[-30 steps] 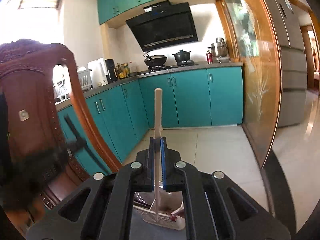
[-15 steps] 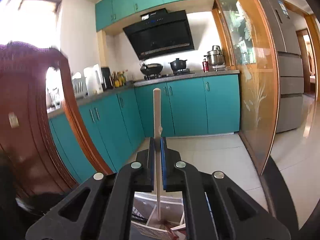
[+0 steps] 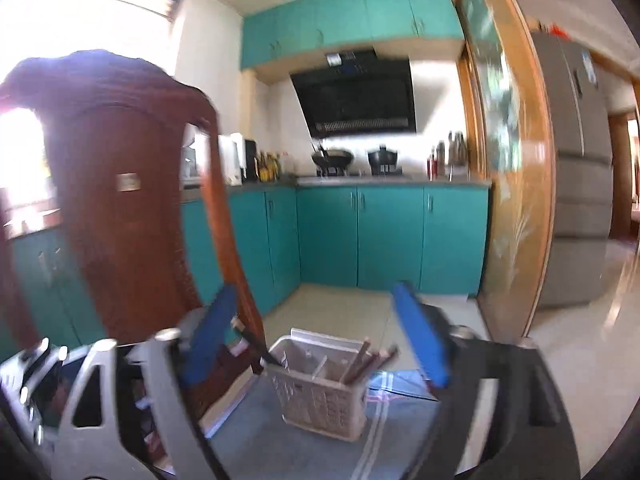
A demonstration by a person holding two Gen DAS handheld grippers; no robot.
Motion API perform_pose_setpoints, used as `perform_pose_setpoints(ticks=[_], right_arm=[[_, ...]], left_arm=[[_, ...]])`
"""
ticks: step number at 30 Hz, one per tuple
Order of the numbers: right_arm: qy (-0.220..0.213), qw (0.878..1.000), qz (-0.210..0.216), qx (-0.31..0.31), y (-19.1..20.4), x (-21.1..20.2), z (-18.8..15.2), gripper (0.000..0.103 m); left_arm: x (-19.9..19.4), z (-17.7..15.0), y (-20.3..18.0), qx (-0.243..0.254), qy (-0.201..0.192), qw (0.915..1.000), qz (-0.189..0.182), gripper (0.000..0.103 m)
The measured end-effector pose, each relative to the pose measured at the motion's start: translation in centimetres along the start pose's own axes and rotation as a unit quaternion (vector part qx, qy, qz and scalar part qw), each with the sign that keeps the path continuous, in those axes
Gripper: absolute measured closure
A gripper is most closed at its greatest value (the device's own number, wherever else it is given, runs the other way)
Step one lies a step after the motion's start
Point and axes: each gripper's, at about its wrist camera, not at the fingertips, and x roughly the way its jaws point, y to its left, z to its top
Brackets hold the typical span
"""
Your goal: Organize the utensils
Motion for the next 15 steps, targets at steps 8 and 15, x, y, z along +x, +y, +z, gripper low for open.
perform_pose_setpoints(ticks=[8,15], right_arm=[[0.038,0.998,-0.056,-0.017,1.5,-9.4,-6.7,0.004],[0.040,0.996,-0.076,0.012,1.4,-12.8,-8.1,0.003]], left_arm=[[-5.8,-3.0,1.2,-0.024,0.003,0.9997,-0.003,0.004],[-9.7,-4.7,1.0,-0.032,0.003,0.9993,-0.021,0.004]])
